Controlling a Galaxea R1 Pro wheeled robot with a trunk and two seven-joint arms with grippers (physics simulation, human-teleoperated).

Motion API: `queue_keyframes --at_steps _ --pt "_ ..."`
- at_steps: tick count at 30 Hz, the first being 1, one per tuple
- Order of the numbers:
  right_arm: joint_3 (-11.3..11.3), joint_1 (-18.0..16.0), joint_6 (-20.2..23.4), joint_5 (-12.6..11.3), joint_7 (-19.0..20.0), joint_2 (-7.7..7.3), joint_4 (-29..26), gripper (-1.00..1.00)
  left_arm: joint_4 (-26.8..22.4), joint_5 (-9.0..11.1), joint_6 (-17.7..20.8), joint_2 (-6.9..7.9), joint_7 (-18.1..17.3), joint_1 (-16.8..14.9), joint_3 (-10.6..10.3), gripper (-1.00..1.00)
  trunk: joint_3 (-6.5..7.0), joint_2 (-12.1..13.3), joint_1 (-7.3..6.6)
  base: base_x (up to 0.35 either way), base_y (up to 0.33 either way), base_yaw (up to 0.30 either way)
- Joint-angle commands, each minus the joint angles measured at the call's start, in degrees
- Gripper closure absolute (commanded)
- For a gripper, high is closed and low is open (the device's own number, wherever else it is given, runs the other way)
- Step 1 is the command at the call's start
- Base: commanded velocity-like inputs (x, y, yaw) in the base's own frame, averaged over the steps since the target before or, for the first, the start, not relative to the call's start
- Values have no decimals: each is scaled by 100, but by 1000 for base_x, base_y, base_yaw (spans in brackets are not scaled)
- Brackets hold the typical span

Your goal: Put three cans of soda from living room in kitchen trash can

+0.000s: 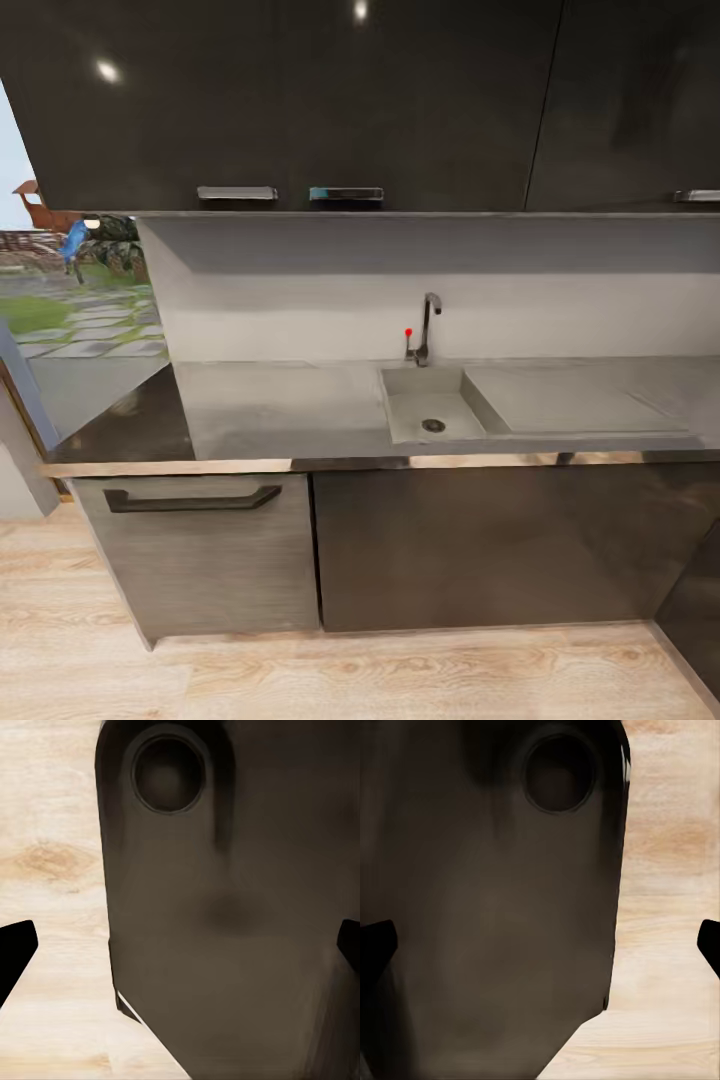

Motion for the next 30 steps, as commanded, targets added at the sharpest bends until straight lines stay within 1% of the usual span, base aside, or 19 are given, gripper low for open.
queue_keyframes --at_steps 1,3,5,28,30 --pt "0 0 0 0 0 0 0 -100 0 0 0 0 0 0 0 -100 0 1 0 0 0 0" --pt "25 -25 -9 37 66 53 -18 -100 -9 -17 -17 -65 -53 -19 18 -100 0 1 0 0 0 0" --pt "25 -25 -9 39 130 53 -18 -100 -9 -17 -17 -122 -53 -19 18 -100 0 1 0 0 0 0" --pt "25 -25 -9 40 156 53 -18 -100 -9 -17 -19 -122 -53 -19 18 -100 0 1 0 0 0 0" --pt "24 -24 -49 46 135 30 -49 -100 -46 -17 -85 -176 -48 -61 -1 -100 0 1 0 0 0 0"
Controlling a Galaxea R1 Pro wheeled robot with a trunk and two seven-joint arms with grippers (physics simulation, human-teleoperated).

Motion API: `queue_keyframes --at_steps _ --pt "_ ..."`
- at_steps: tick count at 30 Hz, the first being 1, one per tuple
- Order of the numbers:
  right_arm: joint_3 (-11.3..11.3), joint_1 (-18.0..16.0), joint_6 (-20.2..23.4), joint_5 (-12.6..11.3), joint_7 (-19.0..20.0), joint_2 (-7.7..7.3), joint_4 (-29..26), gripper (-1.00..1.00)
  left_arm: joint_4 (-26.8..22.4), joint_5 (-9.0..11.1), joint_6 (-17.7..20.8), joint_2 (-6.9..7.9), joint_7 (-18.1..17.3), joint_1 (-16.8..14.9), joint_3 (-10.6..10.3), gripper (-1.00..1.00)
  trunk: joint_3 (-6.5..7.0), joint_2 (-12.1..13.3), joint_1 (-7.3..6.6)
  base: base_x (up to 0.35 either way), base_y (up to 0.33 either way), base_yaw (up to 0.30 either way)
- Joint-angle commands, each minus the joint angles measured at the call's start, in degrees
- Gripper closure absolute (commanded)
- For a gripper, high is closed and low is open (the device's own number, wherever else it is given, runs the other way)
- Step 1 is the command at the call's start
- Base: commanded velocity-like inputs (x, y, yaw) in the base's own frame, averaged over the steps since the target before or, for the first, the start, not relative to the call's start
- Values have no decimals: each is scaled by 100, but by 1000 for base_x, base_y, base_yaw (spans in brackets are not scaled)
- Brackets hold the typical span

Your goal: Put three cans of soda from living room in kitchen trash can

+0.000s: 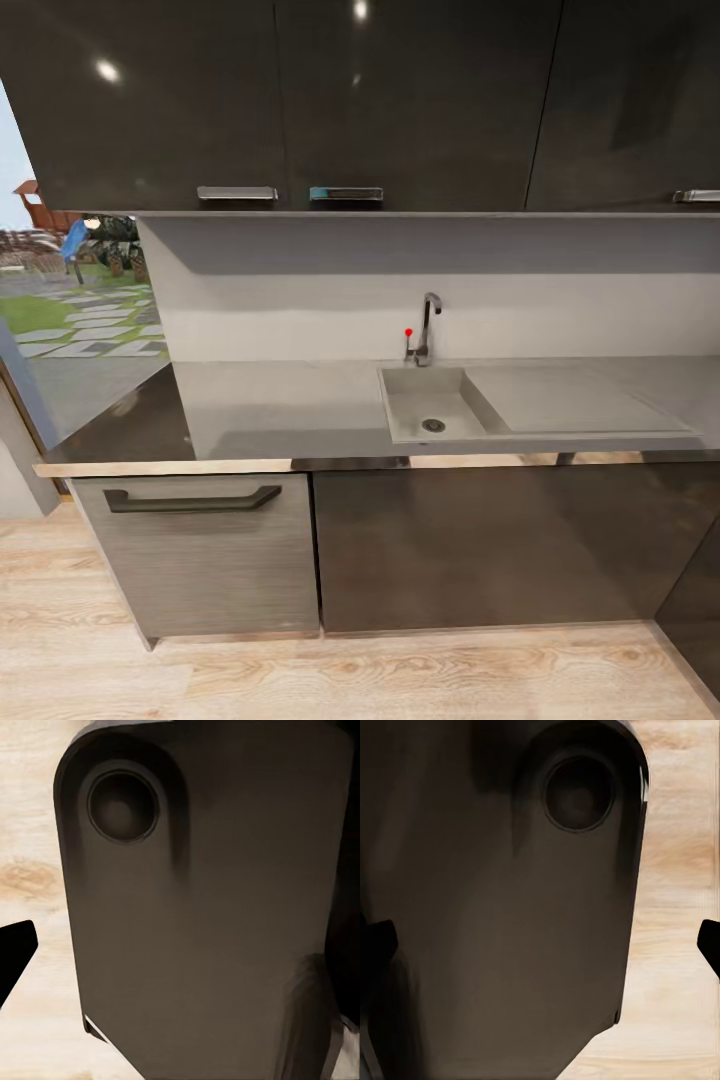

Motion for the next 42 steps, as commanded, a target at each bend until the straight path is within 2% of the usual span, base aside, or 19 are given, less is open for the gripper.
queue_keyframes --at_steps 1,3,9,10,14,19,23,24,28,29,35,37,38,42 --pt "1 1 -33 3 -8 -12 -17 -100 -14 -2 -33 -20 3 -16 -7 -100 0 0 0 0 0 0" --pt "5 3 -97 15 -26 -33 -65 -100 -52 -6 -97 -67 4 -54 -28 -100 0 0 0 0 0 0" --pt "15 6 -290 21 -42 -53 -259 -100 -203 -8 -290 -86 15 -82 -42 -100 0 0 0 0 0 0" --pt "12 6 -1019 20 -43 -56 -481 -100 -224 -8 -1163 -87 20 -83 -42 -100 0 0 0 0 0 0" --pt "7 6 -1154 22 -46 -83 -731 -100 -315 -9 -1687 -94 12 -87 -42 -100 0 0 0 0 0 0" --pt "8 6 -1494 22 -47 -109 -1241 -100 -736 -9 -1840 -87 -6 -87 -56 -100 0 0 0 0 0 0" --pt "-19 6 -1717 15 -47 -153 -1514 -100 -1394 -9 -1870 -83 -16 -65 -69 -100 0 0 0 0 0 0" --pt "-19 6 -1717 15 -47 -153 -1514 -100 -1394 -9 -1870 -83 -16 -65 -69 -100 0 0 0 0 0 0" --pt "-46 6 -2071 -5 -47 -200 -1882 -100 -2613 -9 -1876 -81 -20 -38 -75 -100 0 0 0 0 0 0" --pt "-46 6 -2071 -5 -47 -200 -1882 -100 -2613 -9 -1876 -81 -20 -38 -75 -100 0 0 0 0 0 0" --pt "-63 6 -2492 -17 -47 -218 -2437 -100 -3818 -9 -1886 -76 -17 -7 -77 -100 0 0 0 0 0 0" --pt "-65 6 -2552 -24 -47 -220 -2655 -100 -4150 -12 -1894 -76 -6 1 -77 -100 0 0 0 0 0 0" --pt "-65 6 -2552 -24 -47 -220 -2655 -100 -4150 -12 -1894 -76 -6 1 -77 -100 0 0 0 0 0 0" --pt "-59 6 -2615 -32 -50 -218 -3158 -100 -4863 -39 -1938 -78 -3 71 -89 -100 0 0 0 0 0 0"
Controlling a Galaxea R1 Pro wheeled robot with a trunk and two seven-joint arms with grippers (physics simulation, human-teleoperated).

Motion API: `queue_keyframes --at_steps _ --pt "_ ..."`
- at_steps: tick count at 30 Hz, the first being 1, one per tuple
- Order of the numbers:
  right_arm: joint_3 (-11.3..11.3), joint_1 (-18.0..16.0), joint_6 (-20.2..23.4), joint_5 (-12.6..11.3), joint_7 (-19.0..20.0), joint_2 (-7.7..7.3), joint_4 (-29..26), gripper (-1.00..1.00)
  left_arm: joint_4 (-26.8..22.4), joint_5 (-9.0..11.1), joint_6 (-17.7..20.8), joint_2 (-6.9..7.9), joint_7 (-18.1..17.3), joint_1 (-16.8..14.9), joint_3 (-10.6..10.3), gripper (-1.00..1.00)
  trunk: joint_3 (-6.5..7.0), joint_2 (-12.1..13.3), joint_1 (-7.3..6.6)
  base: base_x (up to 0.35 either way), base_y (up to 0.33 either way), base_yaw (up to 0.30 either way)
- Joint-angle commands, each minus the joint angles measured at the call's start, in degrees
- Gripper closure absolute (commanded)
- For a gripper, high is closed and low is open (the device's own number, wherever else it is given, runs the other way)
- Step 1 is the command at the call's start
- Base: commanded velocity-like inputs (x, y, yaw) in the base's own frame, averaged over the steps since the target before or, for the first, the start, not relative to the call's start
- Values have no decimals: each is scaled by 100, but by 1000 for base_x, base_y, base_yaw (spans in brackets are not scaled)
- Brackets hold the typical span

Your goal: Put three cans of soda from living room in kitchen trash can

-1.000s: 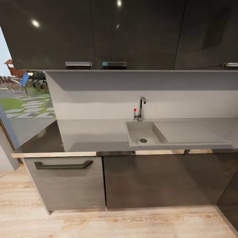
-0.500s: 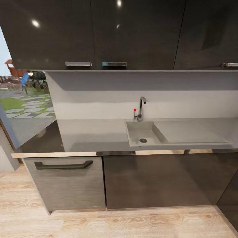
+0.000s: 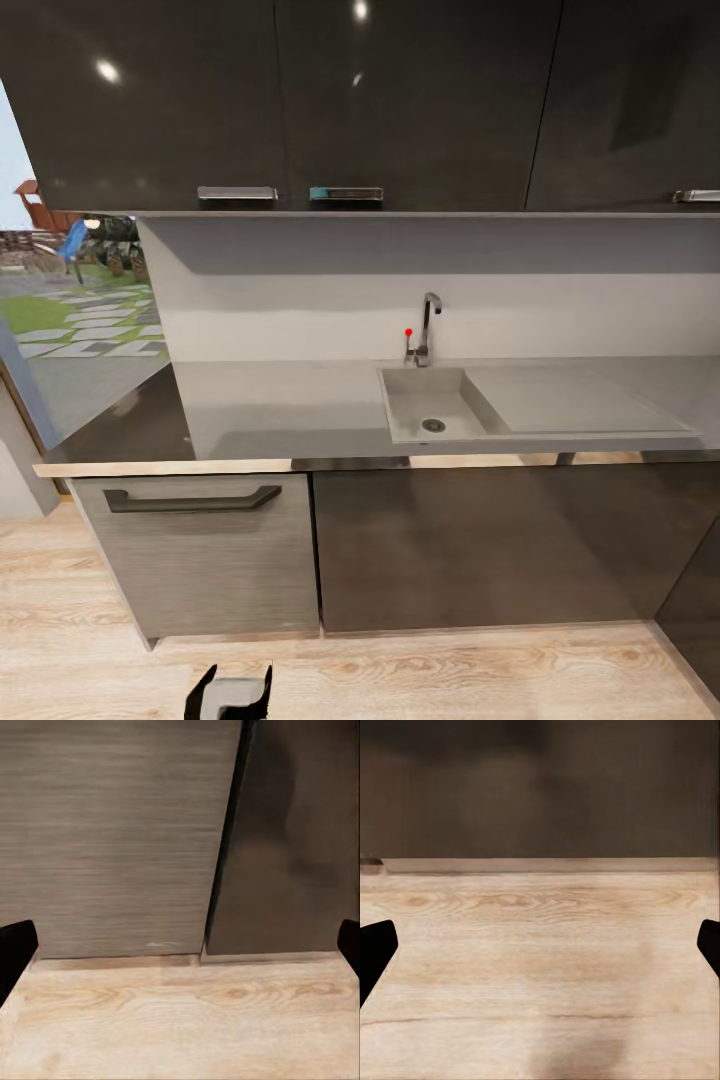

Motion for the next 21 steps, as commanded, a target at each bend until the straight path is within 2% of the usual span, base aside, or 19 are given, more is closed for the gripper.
queue_keyframes --at_steps 1,3,4,5,8,15,19,20,21 --pt "5 1 -9 -1 1 1 -138 -100 -175 -12 -9 0 0 31 -15 -100 0 0 0 0 0 0" --pt "24 2 -22 -3 2 5 -427 -100 -514 -41 -22 -1 3 82 -80 -100 0 0 0 0 0 0" --pt "24 2 -22 -3 2 5 -427 -100 -514 -41 -22 -1 3 82 -80 -100 0 0 0 0 0 0" --pt "34 5 -27 -4 2 10 -755 -100 -849 -86 -29 -1 11 120 -172 -100 0 0 0 0 0 0" --pt "43 7 -22 -9 0 12 -1295 -100 -1360 -136 -32 -1 16 201 -261 -100 0 0 0 0 0 0" --pt "-7 29 29 -29 -4 -5 -2618 -100 -2258 -161 -40 6 12 333 -313 -100 0 0 0 0 0 0" --pt "-181 60 38 -37 19 -23 -2732 -100 -2244 -159 -53 12 15 346 -303 -100 0 0 0 0 0 0" --pt "-399 74 32 -42 87 -28 -2714 -100 -2001 -108 -109 15 15 349 -292 -100 0 0 0 0 0 0" --pt "-472 77 31 -43 118 -29 -2704 -100 -1917 -91 -147 15 17 349 -288 -100 0 0 0 0 0 0"
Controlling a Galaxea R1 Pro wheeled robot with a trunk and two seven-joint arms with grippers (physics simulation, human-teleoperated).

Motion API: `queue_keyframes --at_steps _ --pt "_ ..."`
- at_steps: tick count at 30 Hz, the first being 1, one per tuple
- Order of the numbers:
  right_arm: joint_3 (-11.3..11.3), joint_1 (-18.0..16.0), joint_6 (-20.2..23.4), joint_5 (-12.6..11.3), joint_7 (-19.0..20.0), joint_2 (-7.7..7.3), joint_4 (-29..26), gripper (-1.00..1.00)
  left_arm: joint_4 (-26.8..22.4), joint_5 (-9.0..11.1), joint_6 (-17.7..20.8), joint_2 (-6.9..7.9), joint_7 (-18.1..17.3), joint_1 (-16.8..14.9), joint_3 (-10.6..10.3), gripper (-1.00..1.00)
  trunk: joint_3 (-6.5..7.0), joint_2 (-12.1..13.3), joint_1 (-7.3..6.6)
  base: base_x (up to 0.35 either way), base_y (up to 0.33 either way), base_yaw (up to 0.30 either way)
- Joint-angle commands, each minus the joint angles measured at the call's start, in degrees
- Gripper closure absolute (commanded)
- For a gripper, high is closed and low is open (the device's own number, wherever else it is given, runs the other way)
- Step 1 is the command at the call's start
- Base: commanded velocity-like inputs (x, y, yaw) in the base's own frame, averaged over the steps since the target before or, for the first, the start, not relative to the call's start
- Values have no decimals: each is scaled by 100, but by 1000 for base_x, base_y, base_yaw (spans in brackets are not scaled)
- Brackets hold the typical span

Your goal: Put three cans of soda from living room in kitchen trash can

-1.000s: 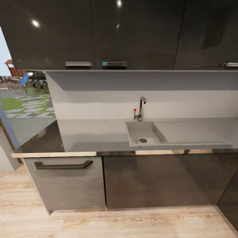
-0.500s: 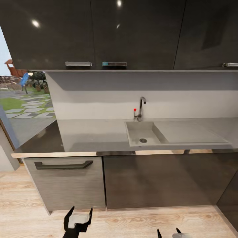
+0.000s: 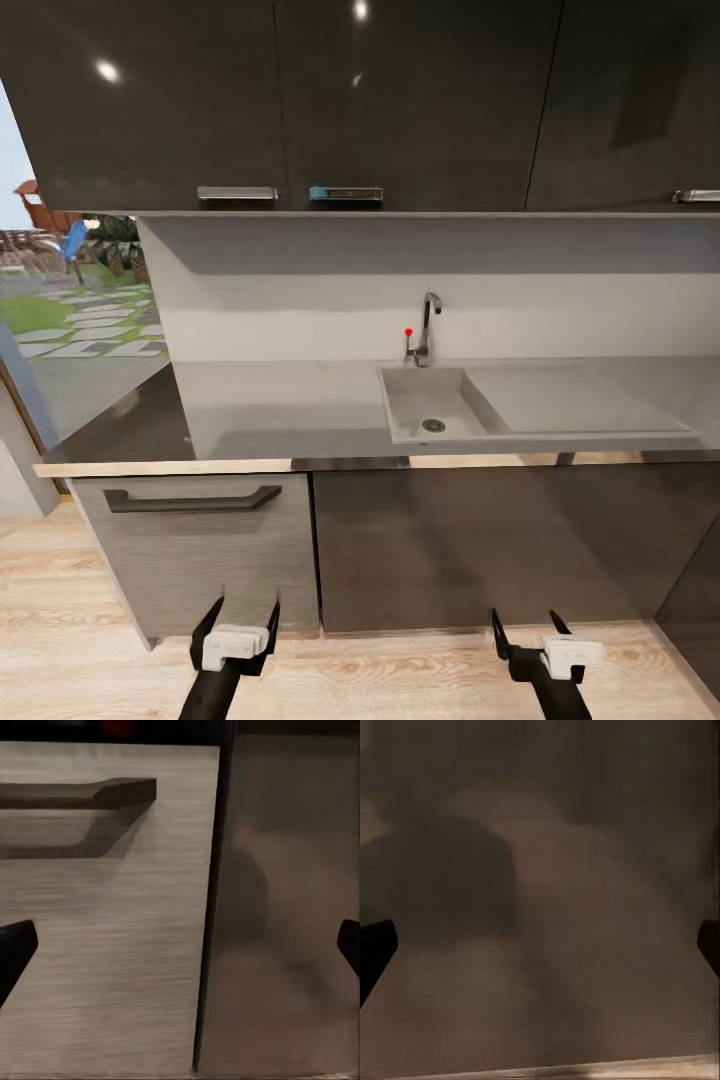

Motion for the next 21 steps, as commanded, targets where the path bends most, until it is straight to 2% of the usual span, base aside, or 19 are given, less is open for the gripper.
queue_keyframes --at_steps 1,3,6,8,15,17,21 --pt "-78 2 -3 -1 33 0 11 -100 79 16 -46 0 2 -2 4 -100 0 0 0 0 0 0" --pt "-162 4 -8 -2 63 -1 19 -100 141 30 -90 0 5 -3 8 -100 0 0 0 0 0 0" --pt "-590 13 -47 2 155 6 23 -100 375 60 -231 4 11 -13 21 -100 0 0 0 0 0 0" --pt "-713 16 -57 3 172 -1 19 -100 480 68 -259 3 12 -17 25 -100 0 0 0 0 0 0" --pt "-922 19 -69 5 193 -21 23 -100 769 82 -294 3 9 -22 26 -100 0 0 0 0 0 0" --pt "-1042 20 -73 8 206 -50 28 -100 992 90 -310 6 8 -23 28 -100 0 0 0 0 0 0" --pt "-1085 20 -74 11 215 -61 41 -100 1089 92 -315 8 8 -24 27 -100 0 0 0 0 0 0"
